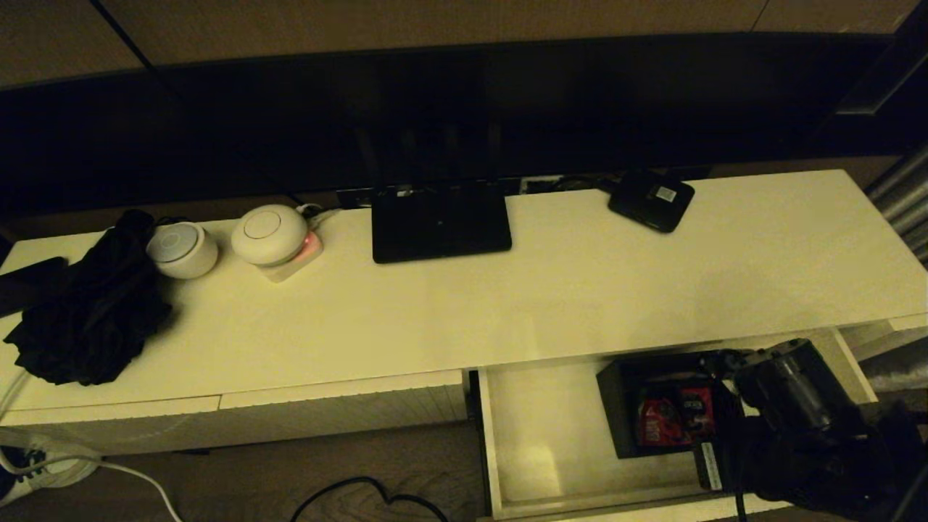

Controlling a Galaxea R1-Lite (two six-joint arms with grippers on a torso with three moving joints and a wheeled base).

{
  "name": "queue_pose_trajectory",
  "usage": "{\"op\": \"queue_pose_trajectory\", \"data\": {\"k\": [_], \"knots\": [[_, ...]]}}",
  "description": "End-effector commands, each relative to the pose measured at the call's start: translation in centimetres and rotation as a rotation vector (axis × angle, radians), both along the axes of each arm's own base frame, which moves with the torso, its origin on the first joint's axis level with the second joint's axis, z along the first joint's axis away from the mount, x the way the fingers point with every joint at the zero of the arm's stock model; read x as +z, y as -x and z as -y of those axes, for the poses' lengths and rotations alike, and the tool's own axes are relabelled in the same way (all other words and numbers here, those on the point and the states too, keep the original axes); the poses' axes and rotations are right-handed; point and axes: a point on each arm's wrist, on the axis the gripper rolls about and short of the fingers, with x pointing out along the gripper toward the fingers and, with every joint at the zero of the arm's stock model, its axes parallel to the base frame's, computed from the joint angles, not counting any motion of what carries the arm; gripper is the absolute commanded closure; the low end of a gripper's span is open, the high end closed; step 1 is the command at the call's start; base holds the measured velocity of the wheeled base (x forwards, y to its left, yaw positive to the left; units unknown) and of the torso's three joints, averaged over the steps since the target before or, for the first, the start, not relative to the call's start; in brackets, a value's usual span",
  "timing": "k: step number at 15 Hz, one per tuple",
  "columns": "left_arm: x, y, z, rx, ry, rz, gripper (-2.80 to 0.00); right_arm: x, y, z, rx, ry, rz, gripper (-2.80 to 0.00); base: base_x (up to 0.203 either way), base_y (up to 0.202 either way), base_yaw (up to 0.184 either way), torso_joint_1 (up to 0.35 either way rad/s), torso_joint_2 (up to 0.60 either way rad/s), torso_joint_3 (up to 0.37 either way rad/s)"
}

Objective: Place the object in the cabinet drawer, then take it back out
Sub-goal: Take the storage box out of the drawer and put it on the table

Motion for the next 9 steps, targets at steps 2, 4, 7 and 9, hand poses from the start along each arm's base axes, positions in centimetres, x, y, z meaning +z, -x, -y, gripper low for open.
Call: {"op": "queue_pose_trajectory", "data": {"k": [2,4,7,9], "knots": [[-0.1,0.0,0.0,0.0,0.0,-0.003,0.0,3.3,0.5,0.4,0.032,0.017,0.144,0.0,0.0,0.0,0.0,0.0,0.0,0.0],[-0.1,0.0,0.0,0.0,0.0,-0.003,0.0,2.9,0.5,0.4,0.07,0.068,0.115,0.0,0.0,0.0,0.0,0.0,0.0,0.0],[-0.1,0.0,0.0,0.0,0.0,-0.003,0.0,2.9,0.2,0.9,0.066,0.105,0.073,0.0,0.0,0.0,0.0,0.0,0.0,0.0],[-0.1,0.0,0.0,-0.001,0.0,-0.003,0.0,2.3,-0.4,1.3,0.053,0.12,0.041,0.0,0.0,0.0,0.0,0.0,0.0,0.0]]}}
